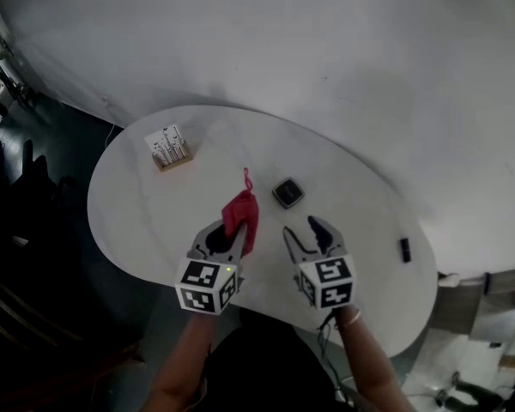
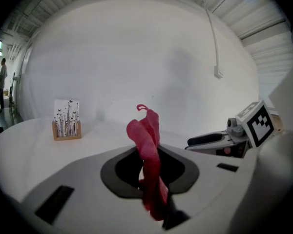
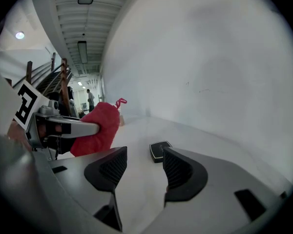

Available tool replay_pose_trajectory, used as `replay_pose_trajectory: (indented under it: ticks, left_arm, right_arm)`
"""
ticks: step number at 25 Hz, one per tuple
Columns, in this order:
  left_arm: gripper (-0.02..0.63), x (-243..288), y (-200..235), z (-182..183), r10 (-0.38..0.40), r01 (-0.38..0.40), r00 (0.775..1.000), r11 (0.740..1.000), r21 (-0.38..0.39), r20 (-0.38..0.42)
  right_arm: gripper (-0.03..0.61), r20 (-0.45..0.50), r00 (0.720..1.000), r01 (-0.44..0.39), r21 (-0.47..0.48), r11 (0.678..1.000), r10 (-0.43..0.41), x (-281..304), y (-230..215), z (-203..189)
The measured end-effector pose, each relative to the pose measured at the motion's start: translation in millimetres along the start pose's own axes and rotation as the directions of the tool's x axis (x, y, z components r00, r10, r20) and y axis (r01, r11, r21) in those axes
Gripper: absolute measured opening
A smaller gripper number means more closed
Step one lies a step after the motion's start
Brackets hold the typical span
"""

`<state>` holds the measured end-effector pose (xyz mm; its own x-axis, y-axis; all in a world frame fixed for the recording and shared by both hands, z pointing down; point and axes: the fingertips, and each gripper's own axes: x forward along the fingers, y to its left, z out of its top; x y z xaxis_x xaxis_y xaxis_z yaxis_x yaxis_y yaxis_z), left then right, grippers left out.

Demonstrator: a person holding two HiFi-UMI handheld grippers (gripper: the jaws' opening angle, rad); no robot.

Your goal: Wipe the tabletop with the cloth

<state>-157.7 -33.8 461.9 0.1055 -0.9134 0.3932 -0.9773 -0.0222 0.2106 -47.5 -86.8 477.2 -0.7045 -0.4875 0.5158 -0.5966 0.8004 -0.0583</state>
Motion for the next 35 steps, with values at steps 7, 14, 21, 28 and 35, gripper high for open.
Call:
replay_pose_trajectory:
  ticks: [7,14,21,28,35]
  left_arm:
    - [0.063,42,6,15,0.002,-0.002,1.0,1.0,-0.015,0.001]
    - [0.063,68,11,16,-0.01,0.009,1.0,1.0,-0.027,-0.018]
    - [0.063,79,19,13,0.002,-0.004,1.0,0.999,-0.04,-0.03]
    - [0.063,84,26,12,0.014,-0.015,0.999,0.999,-0.051,-0.034]
    - [0.063,86,27,10,0.011,-0.013,0.999,0.998,-0.056,-0.036]
  right_arm:
    - [0.234,-0.066,0.998,-0.025,-0.08,0.996,0.019,40,-20,3]
    - [0.273,-0.144,0.989,-0.046,-0.215,0.976,0.015,77,-31,-4]
    - [0.298,-0.245,0.969,-0.097,-0.253,0.963,0.033,101,-39,-21]
    - [0.302,-0.32,0.946,-0.139,-0.229,0.963,0.06,113,-39,-30]
    - [0.301,-0.364,0.926,-0.178,-0.185,0.966,0.101,115,-40,-33]
